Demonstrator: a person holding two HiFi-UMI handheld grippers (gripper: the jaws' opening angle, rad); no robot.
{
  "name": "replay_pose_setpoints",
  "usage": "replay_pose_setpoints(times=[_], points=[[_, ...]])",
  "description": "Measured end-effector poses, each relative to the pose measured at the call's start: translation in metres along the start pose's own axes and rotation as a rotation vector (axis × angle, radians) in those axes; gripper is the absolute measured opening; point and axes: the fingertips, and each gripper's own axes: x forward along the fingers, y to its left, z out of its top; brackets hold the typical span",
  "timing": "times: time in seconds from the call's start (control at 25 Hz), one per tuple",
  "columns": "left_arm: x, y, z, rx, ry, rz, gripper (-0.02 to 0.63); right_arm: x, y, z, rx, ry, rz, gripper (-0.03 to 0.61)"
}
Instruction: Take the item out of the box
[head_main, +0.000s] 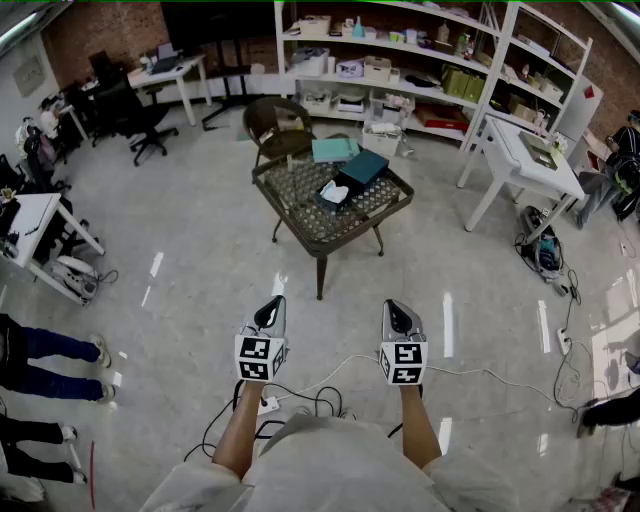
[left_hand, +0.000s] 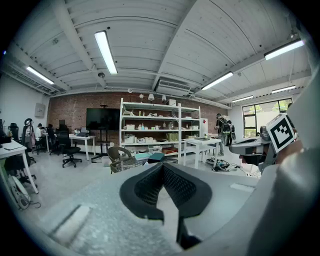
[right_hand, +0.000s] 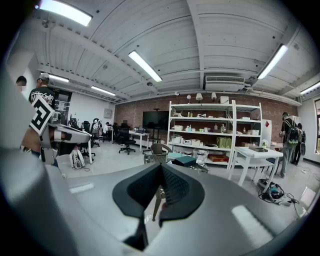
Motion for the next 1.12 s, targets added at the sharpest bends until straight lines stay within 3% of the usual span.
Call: replay_pose_setpoints(times=[0.48,1.12], points=[[0.007,-0.018,0.001,-0.001,0.005,0.008,0.003,-0.002,-0.008,-0.005,-0.004,-0.03,0.041,0.0],[0.034,-0.063,-0.009,-0.007,0.036,0.069,0.003,0.008,-0.056,-0.024,-0.028,-0.005,0.086,0.0]])
